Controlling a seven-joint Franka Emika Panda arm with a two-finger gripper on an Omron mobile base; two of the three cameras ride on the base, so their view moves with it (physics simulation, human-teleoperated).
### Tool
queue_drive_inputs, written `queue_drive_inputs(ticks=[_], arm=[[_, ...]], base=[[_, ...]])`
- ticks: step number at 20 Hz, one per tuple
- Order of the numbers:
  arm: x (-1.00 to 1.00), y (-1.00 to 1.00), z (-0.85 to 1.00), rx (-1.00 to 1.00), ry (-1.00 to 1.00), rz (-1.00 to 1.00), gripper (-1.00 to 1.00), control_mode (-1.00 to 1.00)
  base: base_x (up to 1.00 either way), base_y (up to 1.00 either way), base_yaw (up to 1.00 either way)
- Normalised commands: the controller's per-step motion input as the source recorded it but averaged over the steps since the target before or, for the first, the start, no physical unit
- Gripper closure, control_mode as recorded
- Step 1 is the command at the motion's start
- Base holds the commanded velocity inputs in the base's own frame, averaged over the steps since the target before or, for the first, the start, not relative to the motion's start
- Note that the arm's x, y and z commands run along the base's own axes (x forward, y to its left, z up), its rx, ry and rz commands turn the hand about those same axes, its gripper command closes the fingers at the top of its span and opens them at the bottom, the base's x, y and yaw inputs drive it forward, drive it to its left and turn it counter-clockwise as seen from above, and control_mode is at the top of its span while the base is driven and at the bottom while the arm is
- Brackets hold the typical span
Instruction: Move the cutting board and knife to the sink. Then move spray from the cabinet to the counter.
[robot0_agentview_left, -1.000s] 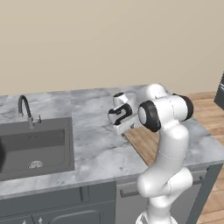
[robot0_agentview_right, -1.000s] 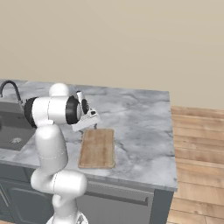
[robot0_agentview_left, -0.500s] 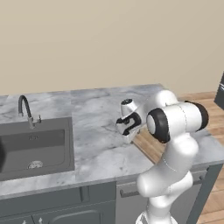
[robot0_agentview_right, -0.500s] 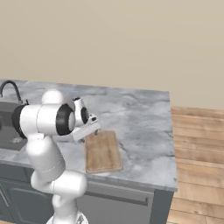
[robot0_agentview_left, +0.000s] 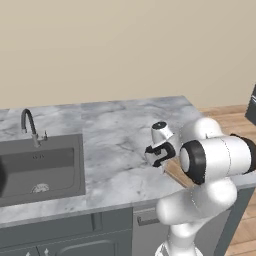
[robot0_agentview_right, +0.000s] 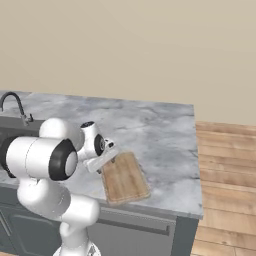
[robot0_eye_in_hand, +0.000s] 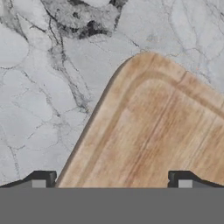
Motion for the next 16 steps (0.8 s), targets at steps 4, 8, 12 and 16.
queue_drive_inputs(ticks=[4,8,12,16], arm=[[-0.72,-0.45,-0.38,0.0,0.0,0.12,-1.0,-1.0],[-0.8,-0.61,-0.51,0.01,0.0,0.08,-1.0,-1.0],[-0.86,-0.8,-0.7,0.03,0.0,0.04,-1.0,-1.0],[-0.82,-0.81,-0.7,0.01,0.0,0.04,-1.0,-1.0]], base=[[0.0,0.0,0.0],[0.0,0.0,0.0],[0.0,0.0,0.0],[0.0,0.0,0.0]])
